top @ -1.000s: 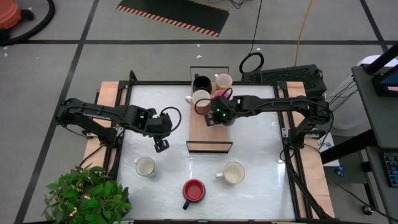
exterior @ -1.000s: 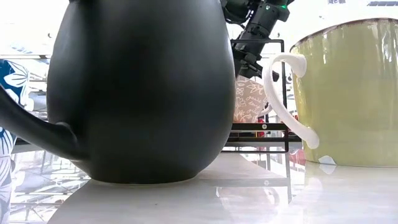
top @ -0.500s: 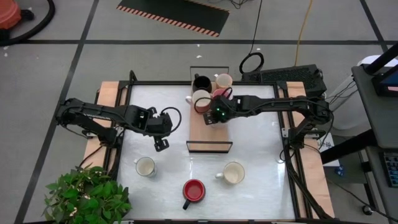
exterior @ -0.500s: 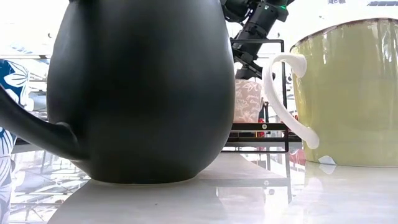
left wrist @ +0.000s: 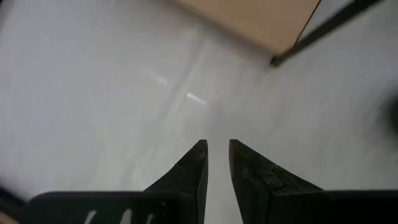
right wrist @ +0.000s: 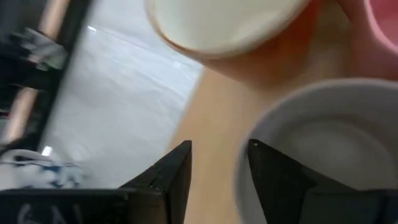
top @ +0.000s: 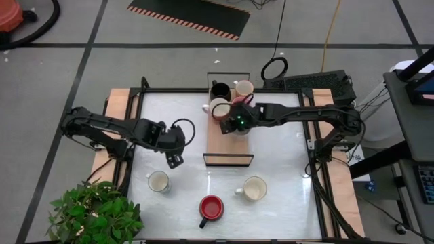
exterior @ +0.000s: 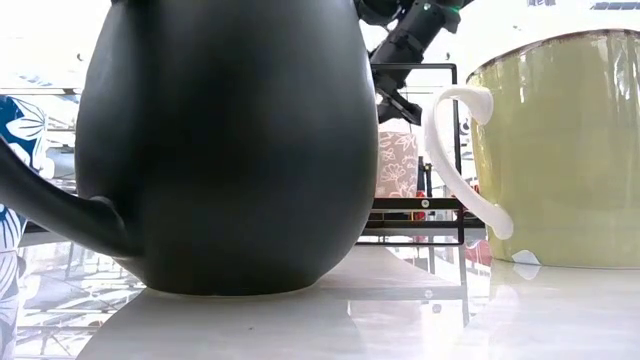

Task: Place coffee mugs
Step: Put the gray pattern mug on the shelf, then put the blue pattern mug on the shelf

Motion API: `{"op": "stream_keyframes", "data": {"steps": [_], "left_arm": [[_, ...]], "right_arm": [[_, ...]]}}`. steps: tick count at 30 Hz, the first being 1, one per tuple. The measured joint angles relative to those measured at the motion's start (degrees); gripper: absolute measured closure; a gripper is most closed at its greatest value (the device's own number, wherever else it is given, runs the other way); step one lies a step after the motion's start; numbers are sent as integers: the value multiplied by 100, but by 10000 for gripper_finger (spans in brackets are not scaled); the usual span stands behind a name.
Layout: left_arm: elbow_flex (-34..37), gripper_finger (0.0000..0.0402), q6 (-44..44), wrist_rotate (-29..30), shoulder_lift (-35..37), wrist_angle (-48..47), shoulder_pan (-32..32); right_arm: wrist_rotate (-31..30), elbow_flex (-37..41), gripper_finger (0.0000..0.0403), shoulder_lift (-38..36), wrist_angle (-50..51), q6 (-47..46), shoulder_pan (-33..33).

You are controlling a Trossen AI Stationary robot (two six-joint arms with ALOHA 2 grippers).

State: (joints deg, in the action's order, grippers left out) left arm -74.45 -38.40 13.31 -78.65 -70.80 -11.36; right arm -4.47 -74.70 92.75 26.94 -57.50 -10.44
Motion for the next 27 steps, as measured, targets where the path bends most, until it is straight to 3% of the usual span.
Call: {"op": "stream_keyframes", "data": {"steps": [6, 10, 15, 23, 27], "left_arm": [[1, 330, -794, -52, -2, -695, -460], [1, 330, -1721, -394, -2, -1087, -623], [2, 330, -2576, -1064, -2, -1008, -739], [104, 326, -3474, -989, -47, -902, -1060], [432, 292, -3971, -1336, -46, -843, -1292]], "right_arm": [[-239, 0, 251, -477, -221, 408, 4], [-432, 0, 251, -816, -164, 701, 2], [-602, 0, 252, -1080, -70, 772, 2], [-519, -2, 252, -1170, -57, 752, 29], [-426, -2, 252, -1170, -53, 727, 152]]}}
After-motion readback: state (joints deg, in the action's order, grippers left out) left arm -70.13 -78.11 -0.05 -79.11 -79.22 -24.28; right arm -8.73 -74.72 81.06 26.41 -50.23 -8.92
